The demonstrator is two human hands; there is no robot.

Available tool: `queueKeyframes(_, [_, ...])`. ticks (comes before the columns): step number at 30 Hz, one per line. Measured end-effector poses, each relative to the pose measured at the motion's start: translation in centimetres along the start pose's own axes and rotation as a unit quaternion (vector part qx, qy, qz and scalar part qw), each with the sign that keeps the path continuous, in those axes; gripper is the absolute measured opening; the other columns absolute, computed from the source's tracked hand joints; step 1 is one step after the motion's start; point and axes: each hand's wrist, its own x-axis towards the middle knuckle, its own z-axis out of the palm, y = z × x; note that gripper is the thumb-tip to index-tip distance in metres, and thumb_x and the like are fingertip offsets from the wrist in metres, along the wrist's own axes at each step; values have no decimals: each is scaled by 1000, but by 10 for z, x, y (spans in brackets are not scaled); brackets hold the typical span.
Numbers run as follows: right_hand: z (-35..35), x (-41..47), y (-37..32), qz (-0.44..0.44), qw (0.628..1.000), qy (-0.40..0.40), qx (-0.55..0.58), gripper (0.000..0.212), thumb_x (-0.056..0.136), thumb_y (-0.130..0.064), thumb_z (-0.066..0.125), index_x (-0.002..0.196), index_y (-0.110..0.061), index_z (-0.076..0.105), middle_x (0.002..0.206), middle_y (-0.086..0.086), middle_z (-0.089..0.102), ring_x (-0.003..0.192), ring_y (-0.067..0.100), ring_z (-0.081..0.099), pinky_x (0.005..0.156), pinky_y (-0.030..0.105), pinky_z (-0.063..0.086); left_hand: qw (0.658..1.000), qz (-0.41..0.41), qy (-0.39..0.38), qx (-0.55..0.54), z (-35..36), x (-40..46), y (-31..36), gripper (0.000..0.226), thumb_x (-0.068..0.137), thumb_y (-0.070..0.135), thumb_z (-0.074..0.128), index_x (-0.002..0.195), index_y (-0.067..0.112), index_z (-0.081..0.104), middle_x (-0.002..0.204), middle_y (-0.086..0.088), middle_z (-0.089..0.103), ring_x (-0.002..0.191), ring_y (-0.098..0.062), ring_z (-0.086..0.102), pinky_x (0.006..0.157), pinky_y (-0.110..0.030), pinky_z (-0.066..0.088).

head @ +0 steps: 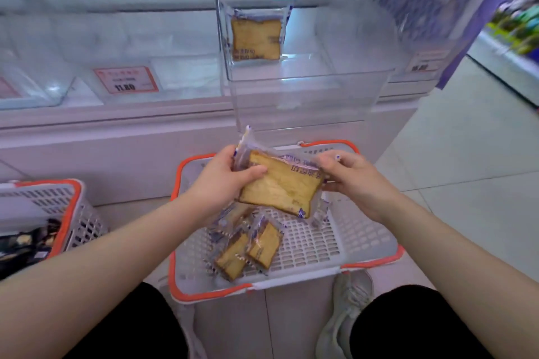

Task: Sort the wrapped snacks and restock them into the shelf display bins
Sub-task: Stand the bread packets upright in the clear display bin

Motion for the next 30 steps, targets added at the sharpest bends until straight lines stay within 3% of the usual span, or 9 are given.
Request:
queueKeyframes(5, [12,-3,-20,-74,973,86,-203,10,82,-16,69,89,-14,62,91,7,66,84,16,60,86,36,50,989,51,27,137,-9,-8,19,27,75,16,75,94,14,57,86,-4,68,80,-16,65,71,-33,53])
queueKeyframes(9, [22,-5,-21,-109,933,5,-343,54,76,-25,75,124,-12,54,124,2,59,115,14,53,101,25,38,956,120,41,266,-8,-11,29,32,70,33,78,93,28,57,82,8,66,78,-7,63,73,-34,52])
queueKeyframes(12, [28,-3,-20,-134,886,-15,-443,59,76,-24,75,128,-14,51,120,1,60,111,16,55,92,24,39,955,130,25,266,-6,-11,29,33,69,34,78,95,28,57,83,6,67,80,-13,64,74,-39,53])
queueKeyframes(14, [30,-1,-25,-137,893,-7,-428,40,75,-24,76,110,-21,57,97,-8,62,94,13,58,81,26,45,965,123,24,230,-7,-10,30,29,69,32,78,89,35,56,80,12,67,76,-4,63,71,-32,53])
queueKeyframes(17, [28,4,-27,-135,938,15,-318,27,74,-18,77,82,-29,54,75,-17,56,69,-4,54,63,11,42,989,95,45,105,-12,-5,35,34,72,27,76,95,36,52,86,11,69,78,-4,66,68,-26,55])
queueKeyframes(20, [32,5,-26,-82,992,57,-78,18,81,-13,70,92,-23,60,84,-8,65,73,1,61,63,11,47,992,44,115,-30,-20,0,38,32,76,30,70,102,27,52,88,4,71,83,-11,68,75,-28,54])
queueKeyframes(23, [44,9,-18,-3,995,60,75,23,85,-13,64,107,-11,60,100,3,70,86,11,66,70,20,51,996,-24,44,-71,-17,-4,33,50,66,35,70,109,16,54,102,-3,69,88,-10,69,75,-26,53])
queueKeyframes(28, [70,10,-9,27,998,63,15,45,81,-18,70,121,-14,50,111,0,63,104,17,59,87,30,48,988,101,24,113,-17,-2,32,40,77,9,72,111,21,56,104,-1,67,94,-16,66,82,-31,52])
queueKeyframes(30, [66,12,-16,-36,982,157,-100,73,78,-27,74,137,-19,33,122,-4,50,111,13,50,93,32,44,920,187,20,345,-29,1,34,40,77,15,72,114,21,57,102,4,66,94,-17,62,79,-27,47])
